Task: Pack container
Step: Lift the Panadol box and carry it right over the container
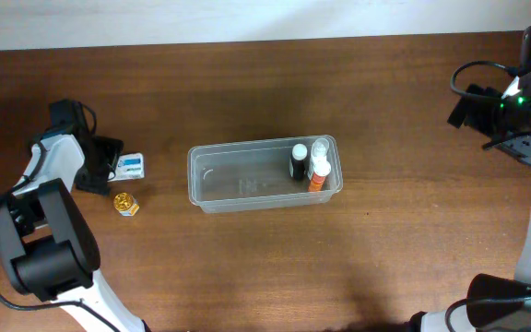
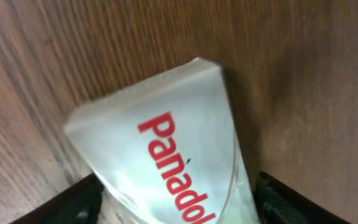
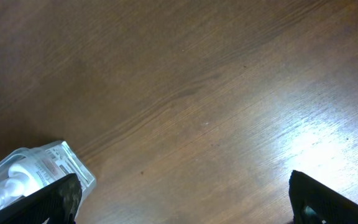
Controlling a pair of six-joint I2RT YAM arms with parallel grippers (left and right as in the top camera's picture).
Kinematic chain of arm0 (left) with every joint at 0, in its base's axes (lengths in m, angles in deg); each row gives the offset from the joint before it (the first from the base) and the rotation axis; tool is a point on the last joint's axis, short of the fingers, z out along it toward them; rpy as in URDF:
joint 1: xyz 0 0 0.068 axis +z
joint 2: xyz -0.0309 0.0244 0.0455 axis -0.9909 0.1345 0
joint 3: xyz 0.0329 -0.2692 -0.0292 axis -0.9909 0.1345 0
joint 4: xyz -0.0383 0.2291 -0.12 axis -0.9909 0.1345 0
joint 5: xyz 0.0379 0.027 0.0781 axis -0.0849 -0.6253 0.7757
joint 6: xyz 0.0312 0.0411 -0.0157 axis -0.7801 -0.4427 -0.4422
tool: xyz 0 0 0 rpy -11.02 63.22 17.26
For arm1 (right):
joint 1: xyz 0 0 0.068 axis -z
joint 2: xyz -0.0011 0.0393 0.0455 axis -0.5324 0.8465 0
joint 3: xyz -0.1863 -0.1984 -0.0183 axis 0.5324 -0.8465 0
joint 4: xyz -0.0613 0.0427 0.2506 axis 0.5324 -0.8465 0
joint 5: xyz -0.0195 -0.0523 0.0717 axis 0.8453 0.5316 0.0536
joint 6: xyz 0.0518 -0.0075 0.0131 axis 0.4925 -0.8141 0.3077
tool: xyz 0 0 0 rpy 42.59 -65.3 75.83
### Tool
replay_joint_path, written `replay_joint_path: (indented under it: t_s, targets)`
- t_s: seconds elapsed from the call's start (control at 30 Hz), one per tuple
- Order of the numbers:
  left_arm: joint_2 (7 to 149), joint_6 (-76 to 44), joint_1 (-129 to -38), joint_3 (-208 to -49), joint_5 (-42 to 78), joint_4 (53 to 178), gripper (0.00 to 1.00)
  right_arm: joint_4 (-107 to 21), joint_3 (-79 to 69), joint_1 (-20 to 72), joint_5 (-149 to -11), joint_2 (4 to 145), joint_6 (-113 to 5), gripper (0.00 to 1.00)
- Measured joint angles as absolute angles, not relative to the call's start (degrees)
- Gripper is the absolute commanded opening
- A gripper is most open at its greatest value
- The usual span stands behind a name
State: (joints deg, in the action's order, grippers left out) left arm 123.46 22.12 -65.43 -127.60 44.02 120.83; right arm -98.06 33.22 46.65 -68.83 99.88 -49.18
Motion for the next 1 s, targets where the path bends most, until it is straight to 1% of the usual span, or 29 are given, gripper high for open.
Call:
replay_joint_path:
  t_s: [0.07, 0.2, 0.33, 0.53, 0.67, 0.8, 1.0]
  targets:
    - [123.8, 21.6, -65.5, -128.0, 44.0, 121.8, 0.7, -98.1, 33.2, 46.6, -68.9, 99.9, -49.2, 0.99]
    - [124.0, 19.8, -65.5, -128.3, 44.0, 122.4, 0.63, -98.1, 33.2, 46.6, -68.9, 99.9, -49.2, 0.98]
    - [124.1, 17.1, -65.5, -128.3, 44.0, 122.2, 0.51, -98.1, 33.2, 46.6, -68.9, 99.9, -49.2, 0.98]
    - [124.3, 13.5, -65.5, -128.4, 44.0, 121.4, 0.5, -98.1, 33.2, 46.6, -68.9, 99.9, -49.2, 0.98]
    - [125.0, 10.4, -65.4, -129.5, 42.2, 121.4, 0.43, -98.1, 33.2, 46.6, -68.9, 99.9, -49.1, 0.98]
    - [126.3, 7.5, -65.0, -131.9, 38.2, 122.2, 0.43, -98.1, 33.2, 46.6, -68.9, 99.9, -49.2, 0.98]
    - [127.0, 5.9, -64.5, -136.8, 32.9, 127.1, 0.43, -98.1, 33.2, 46.6, -68.9, 99.9, -49.2, 0.98]
